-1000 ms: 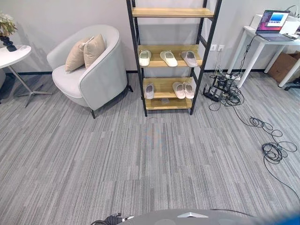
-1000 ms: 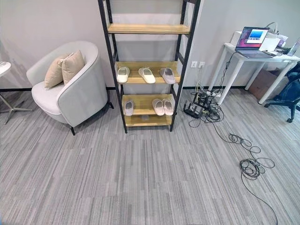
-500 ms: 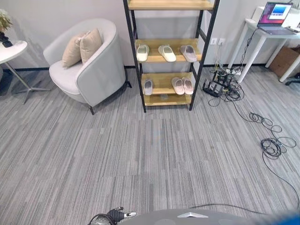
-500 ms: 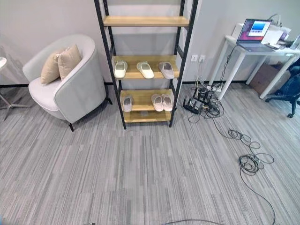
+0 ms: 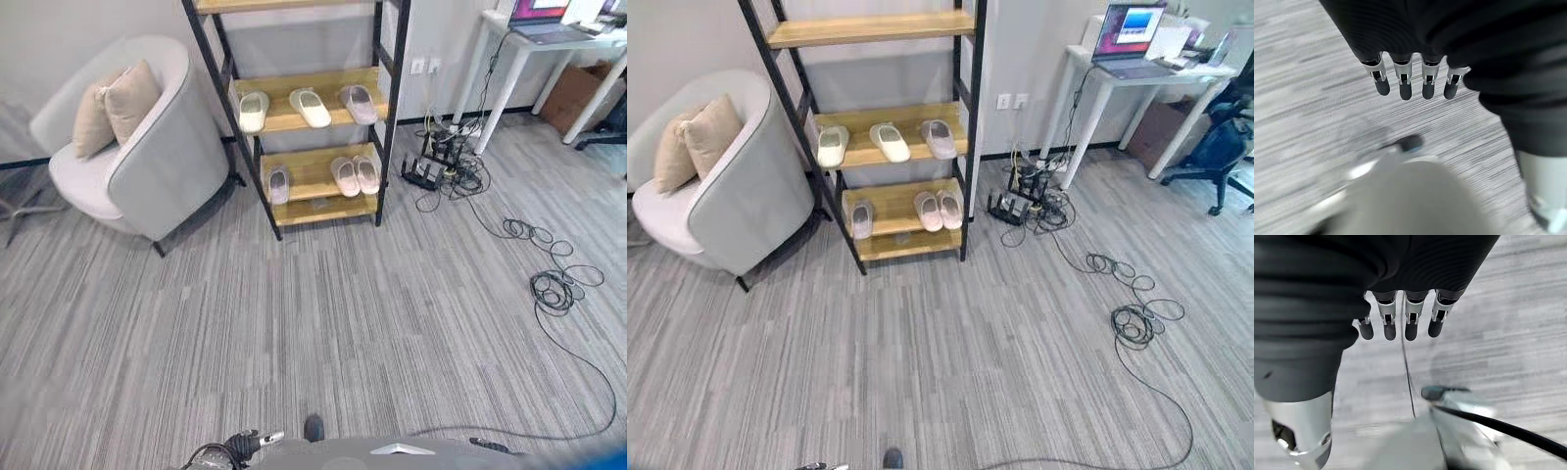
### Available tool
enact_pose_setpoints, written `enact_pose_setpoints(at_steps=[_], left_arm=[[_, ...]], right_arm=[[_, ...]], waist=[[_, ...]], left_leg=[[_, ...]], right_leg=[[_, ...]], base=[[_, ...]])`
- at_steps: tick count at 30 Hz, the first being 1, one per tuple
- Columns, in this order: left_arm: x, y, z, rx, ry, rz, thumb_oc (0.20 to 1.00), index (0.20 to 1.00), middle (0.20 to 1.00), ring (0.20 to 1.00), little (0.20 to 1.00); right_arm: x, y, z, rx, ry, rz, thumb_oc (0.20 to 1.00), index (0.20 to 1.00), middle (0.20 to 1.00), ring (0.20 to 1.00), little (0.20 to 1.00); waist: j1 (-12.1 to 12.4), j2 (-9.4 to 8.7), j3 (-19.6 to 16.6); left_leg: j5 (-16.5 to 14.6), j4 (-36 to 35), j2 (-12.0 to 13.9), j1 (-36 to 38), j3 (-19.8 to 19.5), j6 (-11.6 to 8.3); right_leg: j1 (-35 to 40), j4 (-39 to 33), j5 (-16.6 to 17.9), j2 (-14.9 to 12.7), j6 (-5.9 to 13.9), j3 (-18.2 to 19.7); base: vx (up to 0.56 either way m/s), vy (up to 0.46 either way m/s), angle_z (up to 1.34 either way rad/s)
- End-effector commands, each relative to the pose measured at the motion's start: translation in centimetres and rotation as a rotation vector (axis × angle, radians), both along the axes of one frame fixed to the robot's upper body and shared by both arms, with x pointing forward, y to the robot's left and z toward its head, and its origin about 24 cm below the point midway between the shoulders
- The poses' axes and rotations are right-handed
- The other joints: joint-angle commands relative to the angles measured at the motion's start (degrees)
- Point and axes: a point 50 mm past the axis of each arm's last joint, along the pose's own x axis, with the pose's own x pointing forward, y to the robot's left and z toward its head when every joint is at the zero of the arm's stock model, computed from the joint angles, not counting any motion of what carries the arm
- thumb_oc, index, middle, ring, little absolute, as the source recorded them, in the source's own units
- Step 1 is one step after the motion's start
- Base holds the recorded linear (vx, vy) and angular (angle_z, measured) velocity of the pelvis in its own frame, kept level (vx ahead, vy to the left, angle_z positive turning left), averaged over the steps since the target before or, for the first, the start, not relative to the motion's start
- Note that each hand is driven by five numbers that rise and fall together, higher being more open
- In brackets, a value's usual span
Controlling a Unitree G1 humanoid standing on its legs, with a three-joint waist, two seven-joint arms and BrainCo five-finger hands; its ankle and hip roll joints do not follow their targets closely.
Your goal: Arrange the slippers neatly on the shoe rack.
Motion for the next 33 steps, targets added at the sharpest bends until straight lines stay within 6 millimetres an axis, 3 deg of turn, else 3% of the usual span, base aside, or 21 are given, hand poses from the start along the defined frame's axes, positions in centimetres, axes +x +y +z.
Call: enact_pose_setpoints(at_steps=[1, 2, 4, 6, 7, 10, 12, 16, 19, 20, 22, 23, 25, 26, 27, 30, 33], left_arm=[[1.9, 0.6, 0.5, 0.039, -0.054, -0.037, 1.0, 1.0, 1.0, 1.0, 1.0], [1.7, 0.5, 0.5, 0.038, -0.048, -0.046, 1.0, 1.0, 1.0, 1.0, 1.0], [1.4, 0.6, 0.4, 0.042, -0.03, -0.047, 1.0, 1.0, 1.0, 1.0, 1.0], [1.1, 0.4, 0.3, 0.037, -0.016, -0.057, 1.0, 1.0, 1.0, 1.0, 1.0], [0.6, 0.0, 0.1, 0.03, 0.004, -0.086, 1.0, 1.0, 1.0, 1.0, 1.0], [-0.2, -0.2, -0.1, 0.031, 0.034, -0.115, 1.0, 1.0, 1.0, 1.0, 1.0], [-0.8, -0.1, -0.2, 0.031, 0.054, -0.12, 1.0, 1.0, 1.0, 1.0, 1.0], [-0.3, -0.4, -0.1, 0.017, 0.03, -0.096, 1.0, 1.0, 1.0, 1.0, 1.0], [0.6, -0.6, 0.0, 0.019, -0.005, -0.102, 1.0, 1.0, 1.0, 1.0, 1.0], [2.0, -0.5, 0.3, 0.025, -0.051, -0.095, 1.0, 1.0, 1.0, 1.0, 1.0], [3.1, -0.6, 0.6, 0.025, -0.094, -0.085, 1.0, 1.0, 1.0, 1.0, 1.0], [3.5, -0.7, 0.7, 0.028, -0.112, -0.08, 1.0, 1.0, 1.0, 1.0, 1.0], [3.0, -0.3, 0.6, 0.041, -0.088, -0.083, 1.0, 1.0, 1.0, 1.0, 1.0], [1.6, 0.5, 0.4, 0.069, -0.03, -0.079, 1.0, 1.0, 1.0, 1.0, 1.0], [1.2, 0.8, 0.4, 0.078, -0.014, -0.076, 1.0, 1.0, 1.0, 1.0, 1.0], [-0.7, 1.3, 0.1, 0.085, 0.048, -0.04, 1.0, 1.0, 1.0, 1.0, 1.0], [-1.2, 2.3, 0.3, 0.103, 0.06, -0.007, 1.0, 1.0, 1.0, 1.0, 1.0]], right_arm=[[2.0, 0.4, 0.2, 0.004, -0.052, 0.063, 1.0, 1.0, 1.0, 1.0, 1.0], [2.0, 0.5, 0.2, 0.007, -0.052, 0.066, 1.0, 1.0, 1.0, 1.0, 1.0], [1.9, 0.5, 0.2, 0.009, -0.053, 0.067, 1.0, 1.0, 1.0, 1.0, 1.0], [1.7, 0.7, 0.1, 0.013, -0.046, 0.074, 1.0, 1.0, 1.0, 1.0, 1.0], [1.9, 0.5, 0.2, -0.006, -0.047, 0.11, 1.0, 1.0, 1.0, 1.0, 1.0], [1.8, -0.8, 0.5, -0.04, -0.05, 0.093, 1.0, 1.0, 1.0, 1.0, 1.0], [0.4, -1.5, 0.4, -0.058, 0.001, 0.082, 1.0, 1.0, 1.0, 1.0, 1.0], [-0.4, -1.4, 0.3, -0.041, 0.024, 0.059, 1.0, 1.0, 1.0, 1.0, 1.0], [0.5, -1.8, 0.5, -0.052, -0.011, 0.055, 1.0, 1.0, 1.0, 1.0, 1.0], [1.2, -1.9, 0.7, -0.062, -0.034, 0.058, 1.0, 1.0, 1.0, 1.0, 1.0], [2.3, -2.3, 1.0, -0.078, -0.063, 0.087, 1.0, 1.0, 1.0, 1.0, 1.0], [2.5, -2.6, 1.1, -0.106, -0.061, 0.128, 1.0, 1.0, 1.0, 1.0, 1.0], [2.4, -2.8, 1.1, -0.119, -0.043, 0.153, 1.0, 1.0, 1.0, 1.0, 1.0], [2.5, -2.4, 1.0, -0.112, -0.046, 0.177, 1.0, 1.0, 1.0, 1.0, 1.0], [2.4, -2.3, 1.0, -0.11, -0.043, 0.181, 1.0, 1.0, 1.0, 1.0, 1.0], [2.4, -1.5, 0.7, -0.085, -0.039, 0.205, 1.0, 1.0, 1.0, 1.0, 1.0], [2.4, -0.2, 0.4, -0.049, -0.048, 0.195, 1.0, 1.0, 1.0, 1.0, 1.0]], waist=[[1.1, -1.51, 0.4], [0.9, -1.18, 0.8], [0.5, -0.61, 1.1], [0.0, -0.22, 1.5], [-0.8, -0.3, 2.1], [-1.9, -0.52, 2.7], [-2.1, -1.11, 1.8], [-2.3, -0.76, 0.1], [-2.4, -0.79, -0.2], [-1.9, -1.95, 0.8], [-1.1, -2.83, 2.1], [-0.2, -3.14, 2.6], [0.6, -3.98, 2.3], [1.9, -3.69, 2.2], [2.5, -3.56, 2.3], [3.1, -2.9, 1.1], [3.7, -4.25, 0.2]], left_leg=[[-5.6, 8.3, -0.6, -5.1, 0.7, -0.87], [-6.2, 8.1, -1.1, -3.7, 1.0, -0.03], [-6.9, 6.2, -1.0, -0.6, 1.2, 0.21], [-7.4, 5.0, -0.7, 1.2, 1.2, -0.08], [-8.2, 4.3, -0.7, 2.8, 0.8, -0.57], [-9.4, 4.6, -0.5, 4.6, 0.6, -1.06], [-10.6, 5.7, -0.6, 5.2, 0.0, -1.32], [-11.1, 6.6, 1.1, 5.8, -1.0, -2.65], [-9.8, 13.5, 3.1, 3.6, -2.1, -5.08], [-6.9, 23.7, 4.5, -1.9, -1.2, -6.83], [-5.2, 31.4, 6.6, -6.4, 0.3, -6.71], [-5.3, 30.2, 7.6, -8.1, 1.1, -6.38], [-5.3, 20.9, 10.5, -8.1, 3.3, -6.72], [1.1, 11.3, 13.3, -9.7, 0.6, -8.45], [2.4, 9.7, 13.4, -10.4, -0.6, -8.85], [1.3, 5.9, 11.9, -7.6, -2.7, -8.97], [-0.8, 7.3, 9.3, -6.3, -1.7, -7.84]], right_leg=[[-6.9, 9.7, 6.5, -8.1, 6.2, -0.3], [-9.2, 15.1, 9.5, -9.0, 6.17, -1.0], [-12.2, 17.8, 10.6, -10.3, 5.27, -4.1], [-13.0, 14.0, 8.9, -10.3, 4.51, -5.8], [-14.4, 5.6, 10.0, -10.1, 5.04, -5.9], [-16.5, 1.5, 13.1, -10.1, 6.23, -3.8], [-14.6, -0.1, 12.5, -9.8, 5.96, -2.9], [-13.1, 1.6, 9.8, -7.8, 4.65, -2.4], [-11.7, 2.6, 6.4, -5.8, 2.49, -3.3], [-10.3, 2.6, 5.2, -5.6, 0.94, -4.9], [-9.1, 2.7, 3.9, -5.5, -0.39, -6.9], [-8.3, 2.8, 2.8, -5.3, -0.37, -8.0], [-6.8, 2.4, 1.8, -6.1, 0.5, -9.6], [-4.8, 1.8, 1.1, -5.9, 1.46, -9.6], [-4.1, 1.6, 1.0, -5.9, 1.7, -9.4], [-2.8, 1.4, 1.1, -6.6, 2.88, -8.4], [-1.9, 0.7, 3.6, -9.2, 4.67, -7.1]], base=[[0.2, 0.346, -0.23], [0.22, 0.321, -0.21], [0.25, 0.133, -0.16], [0.24, -0.038, -0.17], [0.22, -0.149, -0.11], [0.18, -0.199, 0.18], [0.23, -0.296, 0.25], [0.2, -0.266, 0.1], [0.15, -0.326, -0.02], [0.03, -0.335, 0.08], [0.04, -0.248, 0.47], [0.18, -0.098, 0.76], [0.28, 0.088, 0.43], [0.32, 0.222, 0.07], [0.37, 0.297, -0.07], [0.28, 0.305, -0.21], [0.27, 0.386, -0.1]])
